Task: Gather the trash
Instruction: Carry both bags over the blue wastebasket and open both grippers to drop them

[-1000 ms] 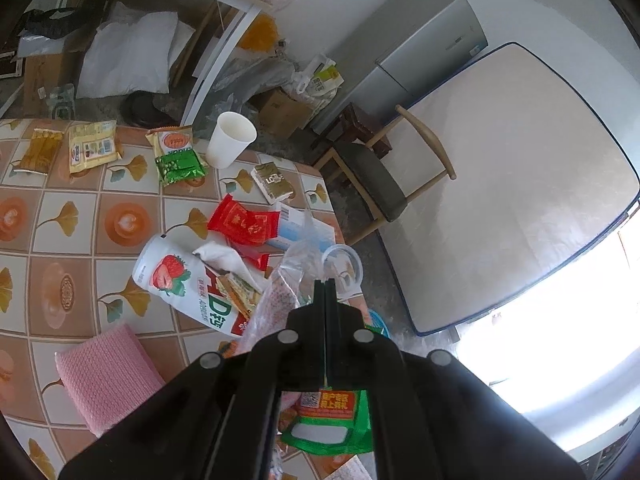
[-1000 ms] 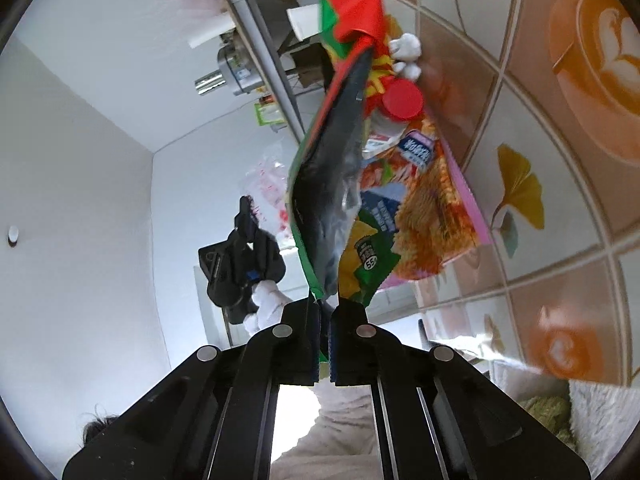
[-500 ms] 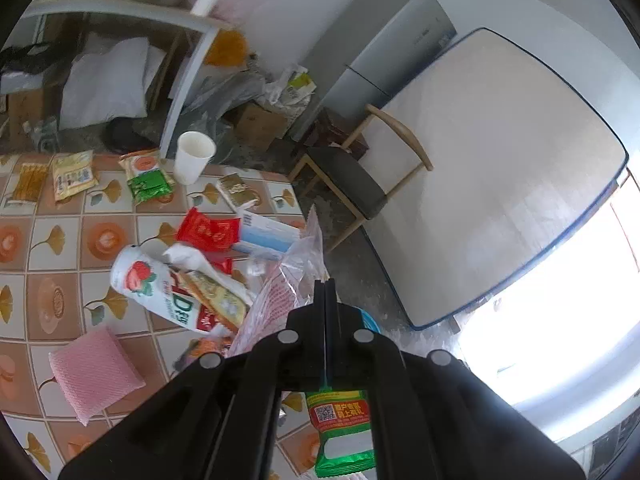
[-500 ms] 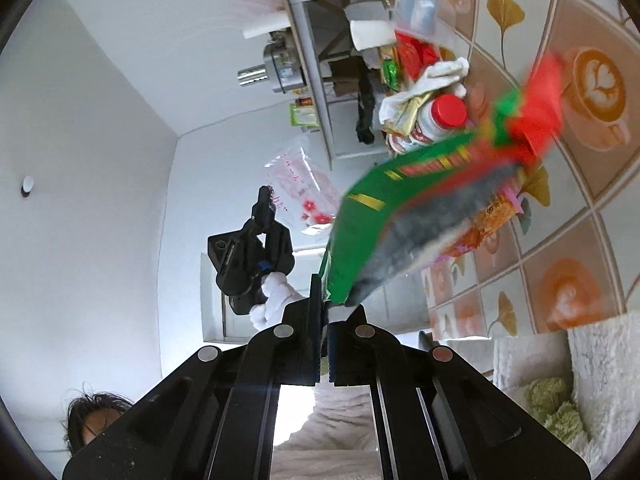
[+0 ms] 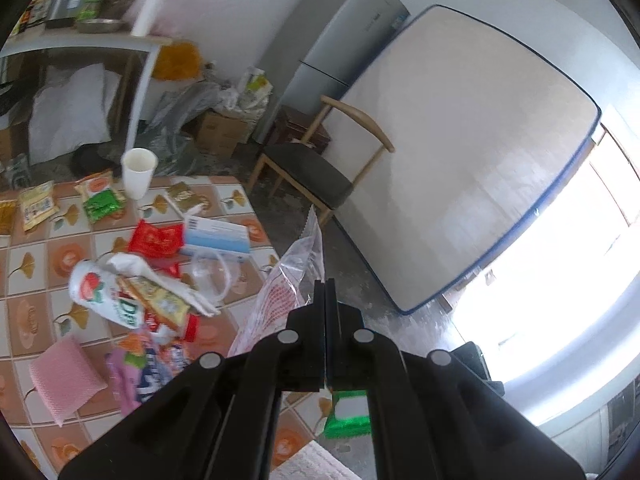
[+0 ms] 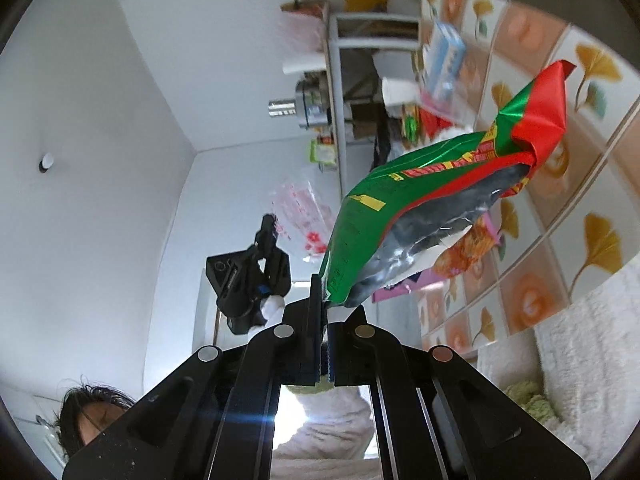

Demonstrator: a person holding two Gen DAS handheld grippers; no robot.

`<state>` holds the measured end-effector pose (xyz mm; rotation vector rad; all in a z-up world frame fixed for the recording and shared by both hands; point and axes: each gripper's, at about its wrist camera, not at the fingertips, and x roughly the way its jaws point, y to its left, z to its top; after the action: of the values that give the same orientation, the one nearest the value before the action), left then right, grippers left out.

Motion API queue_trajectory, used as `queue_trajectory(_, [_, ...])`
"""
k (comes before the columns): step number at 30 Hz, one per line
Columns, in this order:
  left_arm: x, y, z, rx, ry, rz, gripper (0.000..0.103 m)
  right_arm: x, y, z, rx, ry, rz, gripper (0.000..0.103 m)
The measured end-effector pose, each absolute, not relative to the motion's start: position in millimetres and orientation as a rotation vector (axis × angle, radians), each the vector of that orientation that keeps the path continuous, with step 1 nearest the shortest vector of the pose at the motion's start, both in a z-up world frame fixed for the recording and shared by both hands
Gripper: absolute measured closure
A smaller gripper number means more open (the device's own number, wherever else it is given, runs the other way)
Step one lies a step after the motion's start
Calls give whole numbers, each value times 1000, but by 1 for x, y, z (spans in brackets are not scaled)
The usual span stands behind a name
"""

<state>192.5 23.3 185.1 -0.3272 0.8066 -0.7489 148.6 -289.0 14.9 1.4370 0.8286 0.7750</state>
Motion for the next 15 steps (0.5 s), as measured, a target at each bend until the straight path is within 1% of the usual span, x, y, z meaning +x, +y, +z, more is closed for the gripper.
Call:
queue_trajectory(7, [193,-36,175,-289,838,-834,103,121,-337,26,1390,736,647,102])
queue_trajectory(15, [198,-143,152,-190,882,-941,103,83,-403,34,1271,666,386,102])
